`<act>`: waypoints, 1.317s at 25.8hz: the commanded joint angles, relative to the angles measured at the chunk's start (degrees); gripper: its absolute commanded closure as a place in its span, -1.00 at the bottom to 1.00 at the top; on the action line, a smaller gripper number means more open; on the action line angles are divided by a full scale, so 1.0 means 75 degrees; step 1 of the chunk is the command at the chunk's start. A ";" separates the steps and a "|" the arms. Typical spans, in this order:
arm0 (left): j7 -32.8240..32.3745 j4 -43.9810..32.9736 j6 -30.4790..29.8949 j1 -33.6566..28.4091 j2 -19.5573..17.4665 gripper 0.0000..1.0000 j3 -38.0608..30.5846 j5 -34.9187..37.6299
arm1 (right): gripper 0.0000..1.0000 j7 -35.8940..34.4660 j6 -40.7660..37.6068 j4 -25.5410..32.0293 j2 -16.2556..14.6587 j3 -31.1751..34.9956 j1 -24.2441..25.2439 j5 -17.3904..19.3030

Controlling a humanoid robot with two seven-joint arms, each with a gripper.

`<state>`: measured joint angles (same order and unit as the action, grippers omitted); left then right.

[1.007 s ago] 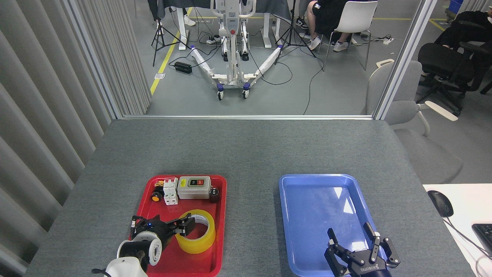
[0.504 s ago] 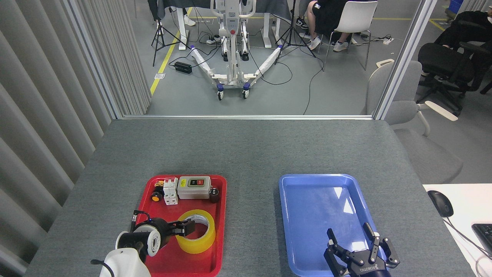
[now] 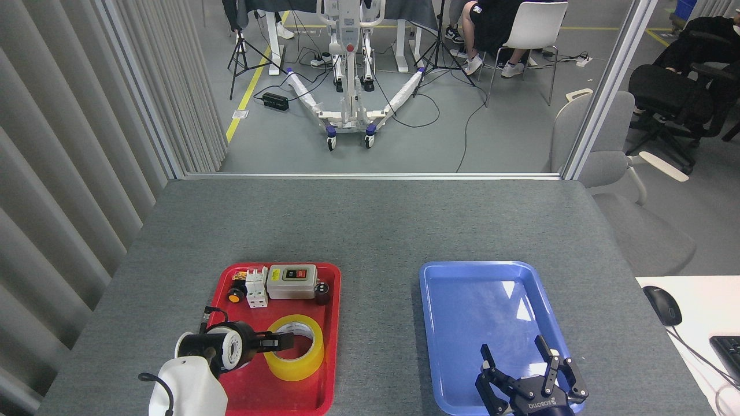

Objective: Place and move tape with both arms
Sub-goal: 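Grasp the yellow tape roll in the red tray with the left gripper, then lift the yellow tape roll with the left gripper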

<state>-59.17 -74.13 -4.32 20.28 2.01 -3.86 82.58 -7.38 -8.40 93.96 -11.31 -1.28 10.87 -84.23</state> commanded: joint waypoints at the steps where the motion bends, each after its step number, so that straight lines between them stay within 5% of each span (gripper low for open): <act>1: -0.0021 0.0216 0.0013 0.0097 0.0024 -1.00 0.0045 0.0017 | -0.99 -0.0001 -0.0006 0.0000 0.0020 0.0006 0.0004 -0.0077; 24: 0.0049 0.1247 -0.0034 0.0542 0.0013 -0.90 0.0362 0.0626 | -0.99 -0.0012 -0.0006 0.0012 0.0020 0.0006 -0.0020 -0.0077; 26: 0.0085 0.1247 -0.0045 0.0554 0.0013 -0.74 0.0362 0.0638 | -0.98 -0.0012 -0.0006 0.0012 0.0008 0.0006 -0.0031 -0.0066; 31: 0.0108 0.1247 -0.0116 0.0554 0.0013 0.06 0.0362 0.0661 | -0.99 -0.0012 -0.0017 0.0012 0.0020 0.0006 -0.0043 -0.0066; 34: 0.0108 0.1236 -0.0256 0.0554 -0.0011 0.31 0.0362 0.0649 | -0.99 -0.0012 -0.0017 0.0012 0.0008 0.0006 -0.0043 -0.0066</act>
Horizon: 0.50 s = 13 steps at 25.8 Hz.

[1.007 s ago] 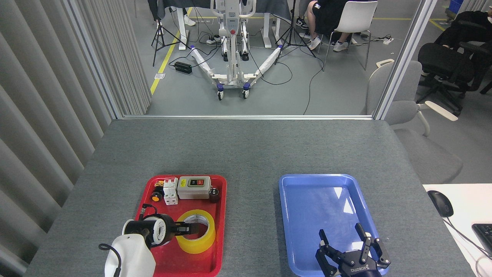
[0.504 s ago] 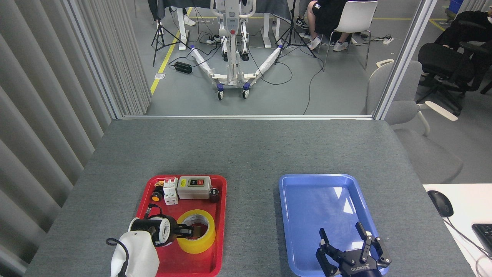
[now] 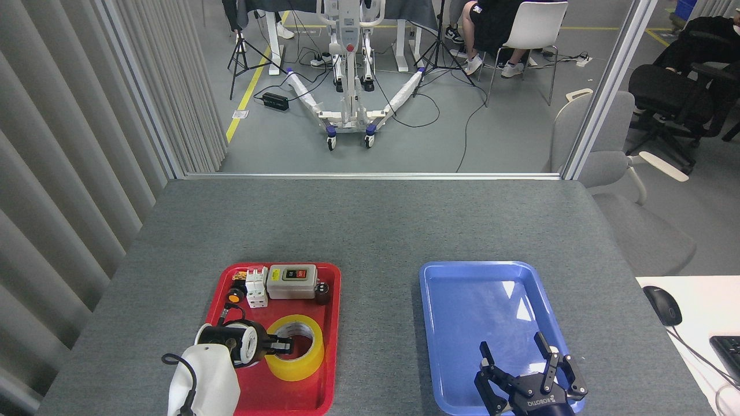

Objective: Place and move tape with both arms
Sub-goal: 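Lift the yellow tape roll with the left gripper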

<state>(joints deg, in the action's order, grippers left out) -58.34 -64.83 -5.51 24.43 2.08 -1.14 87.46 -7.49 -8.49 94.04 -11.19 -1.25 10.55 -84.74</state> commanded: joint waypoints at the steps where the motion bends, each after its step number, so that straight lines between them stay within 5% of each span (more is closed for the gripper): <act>1: -0.0002 -0.0017 -0.0144 0.0000 -0.0043 0.37 -0.0001 -0.0001 | -0.99 0.0002 -0.0005 0.0000 -0.0020 0.0002 -0.0001 0.0002; 5: 0.0185 -0.0087 -0.0168 -0.0023 -0.0067 1.00 -0.0024 -0.0107 | -0.98 0.0014 -0.0005 0.0000 -0.0008 0.0002 -0.0001 0.0002; 9: 0.0549 -0.0110 -0.0121 -0.0058 -0.0078 1.00 -0.0118 -0.0259 | -0.99 0.0014 -0.0005 0.0000 -0.0020 0.0002 -0.0153 0.0002; 13: 0.0760 -0.0274 0.0078 -0.0164 -0.0078 1.00 -0.0305 -0.2379 | -0.98 0.0014 -0.0005 -0.0012 -0.0043 0.0002 -0.0118 0.0002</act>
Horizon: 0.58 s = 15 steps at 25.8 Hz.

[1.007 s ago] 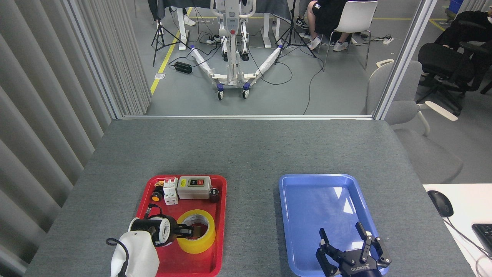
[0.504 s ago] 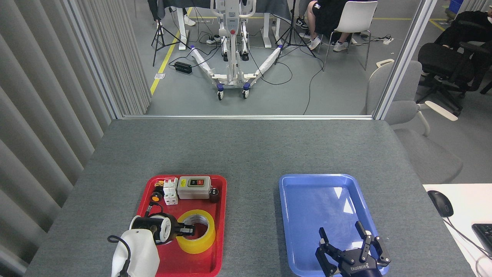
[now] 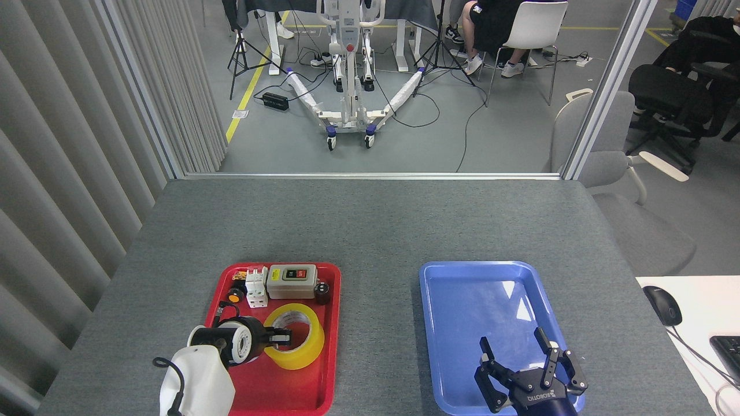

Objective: Place and move tape with both arms
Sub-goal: 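Lift the yellow tape roll with the left gripper, then carry the tape toward the right gripper near the blue tray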

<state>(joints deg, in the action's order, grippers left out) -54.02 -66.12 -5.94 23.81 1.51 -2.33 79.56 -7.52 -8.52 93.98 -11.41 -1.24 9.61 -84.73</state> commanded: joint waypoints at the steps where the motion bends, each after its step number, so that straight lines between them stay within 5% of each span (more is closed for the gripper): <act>1: 0.0207 -0.0231 0.0300 -0.0163 -0.0002 1.00 -0.0182 -0.1958 | -0.99 0.0018 0.0000 -0.0004 -0.0014 0.0001 0.0008 0.0000; 7: -0.0156 -0.0969 0.0698 -0.0210 0.0174 1.00 -0.0603 -0.4185 | -0.98 0.0018 0.0000 -0.0004 -0.0037 0.0001 -0.0074 0.0000; 15: -0.1093 -0.1497 -0.1774 -0.1335 0.0174 1.00 -0.0533 -0.7830 | -0.98 0.0018 0.0000 -0.0004 -0.0037 0.0001 -0.0086 -0.0012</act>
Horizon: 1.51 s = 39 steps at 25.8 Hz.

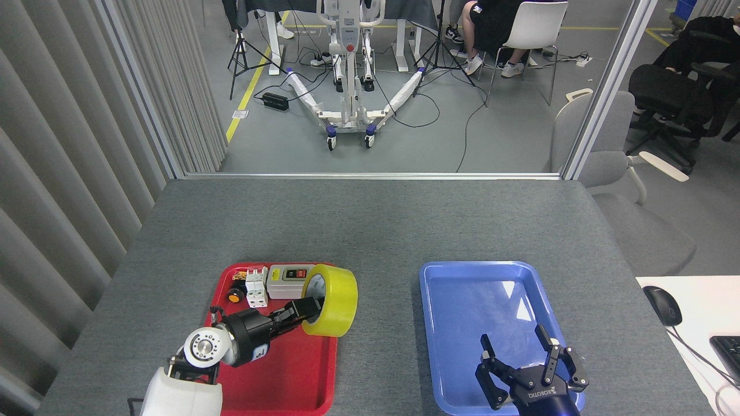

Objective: Place and move tape with both arms
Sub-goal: 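Carry the tape toward the right gripper near the blue tray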

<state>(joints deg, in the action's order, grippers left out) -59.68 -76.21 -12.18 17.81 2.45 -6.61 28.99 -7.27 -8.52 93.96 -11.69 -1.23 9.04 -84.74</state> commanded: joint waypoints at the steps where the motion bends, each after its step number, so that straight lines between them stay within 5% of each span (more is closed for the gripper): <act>1: -0.0539 -0.0164 -0.1364 -0.0699 0.0060 1.00 0.0155 -0.1404 | -0.99 -0.0016 -0.0001 -0.0001 0.0000 0.0000 -0.0010 -0.0010; 4: -0.0856 -0.0175 -0.2208 -0.1133 0.0049 1.00 0.0882 -0.2260 | -0.98 -0.0016 -0.0001 -0.0001 0.0000 0.0000 -0.0022 -0.0010; 10: -0.0891 -0.0187 -0.2654 -0.1344 0.0072 1.00 0.1925 -0.2658 | -0.98 -0.0039 -0.0446 0.0104 -0.0176 0.0129 -0.0163 0.0025; 18: -0.0867 -0.0070 -0.2548 -0.1274 0.0342 1.00 0.2183 -0.2717 | -0.98 -0.0473 -0.2895 0.0151 -0.0504 0.0516 -0.0104 0.0083; 21: -0.0844 -0.0175 -0.1822 -0.1320 0.0412 1.00 0.2183 -0.2717 | -0.98 -0.0520 -0.3961 0.0139 -0.0961 0.0527 -0.0116 0.0118; 25: -0.0867 -0.0492 -0.1177 -0.1367 0.0400 1.00 0.2194 -0.2998 | -0.98 -0.0531 -0.4571 0.0151 -0.1863 0.0340 -0.0081 0.1395; 30: -0.0879 -0.0773 -0.0790 -0.1578 0.0400 1.00 0.2194 -0.3291 | -0.98 -0.0484 -0.4864 0.0034 -0.3352 -0.0902 -0.0338 0.3833; 39: -0.0879 -0.1019 -0.0521 -0.1813 0.0400 1.00 0.2194 -0.3643 | -0.98 -0.0402 -0.4864 -0.0271 -0.3469 -0.2566 -0.1780 0.4091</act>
<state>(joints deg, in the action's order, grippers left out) -66.24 -83.65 -16.21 4.41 5.45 9.84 2.28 -10.48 -44.98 92.67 -37.48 -16.60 -1.44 -54.45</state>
